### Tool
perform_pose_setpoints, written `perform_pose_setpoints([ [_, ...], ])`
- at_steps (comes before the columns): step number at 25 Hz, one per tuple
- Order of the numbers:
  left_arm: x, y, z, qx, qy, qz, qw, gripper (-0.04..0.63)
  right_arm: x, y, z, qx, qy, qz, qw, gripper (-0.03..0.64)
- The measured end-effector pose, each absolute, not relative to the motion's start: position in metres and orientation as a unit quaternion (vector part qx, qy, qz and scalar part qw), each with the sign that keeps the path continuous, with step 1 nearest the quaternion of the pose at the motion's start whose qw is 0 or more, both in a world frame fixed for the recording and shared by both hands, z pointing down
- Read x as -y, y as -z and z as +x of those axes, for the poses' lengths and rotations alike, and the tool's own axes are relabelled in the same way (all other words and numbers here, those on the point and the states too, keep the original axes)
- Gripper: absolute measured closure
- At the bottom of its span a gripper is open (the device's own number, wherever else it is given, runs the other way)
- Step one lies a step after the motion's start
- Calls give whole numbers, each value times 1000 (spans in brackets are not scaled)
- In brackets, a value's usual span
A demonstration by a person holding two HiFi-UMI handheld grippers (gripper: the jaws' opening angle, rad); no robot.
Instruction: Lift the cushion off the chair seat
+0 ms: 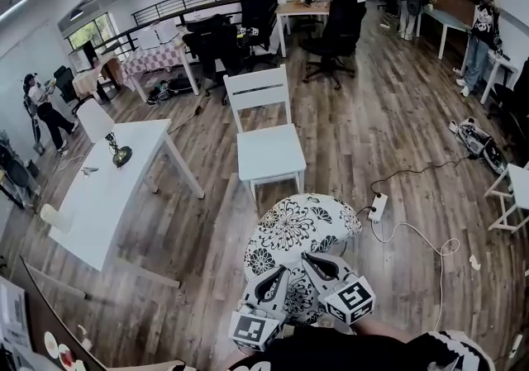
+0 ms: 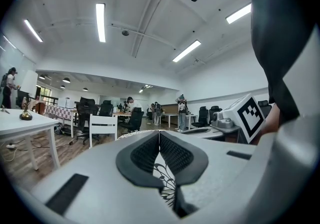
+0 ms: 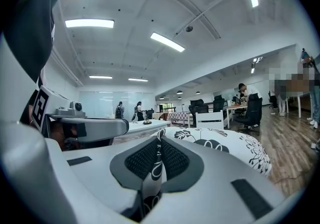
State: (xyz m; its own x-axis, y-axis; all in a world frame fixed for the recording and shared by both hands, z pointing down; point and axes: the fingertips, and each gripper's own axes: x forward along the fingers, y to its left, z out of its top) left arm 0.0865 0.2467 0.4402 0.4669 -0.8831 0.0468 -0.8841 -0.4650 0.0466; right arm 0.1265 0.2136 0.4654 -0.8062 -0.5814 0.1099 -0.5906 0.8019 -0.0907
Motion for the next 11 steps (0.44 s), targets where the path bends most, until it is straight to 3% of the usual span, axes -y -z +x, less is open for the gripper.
perform_pose_setpoints([
  [11,-251,-438,81,532,-31,845,38,591,-217,-462,129,949,-57,309,35,584],
])
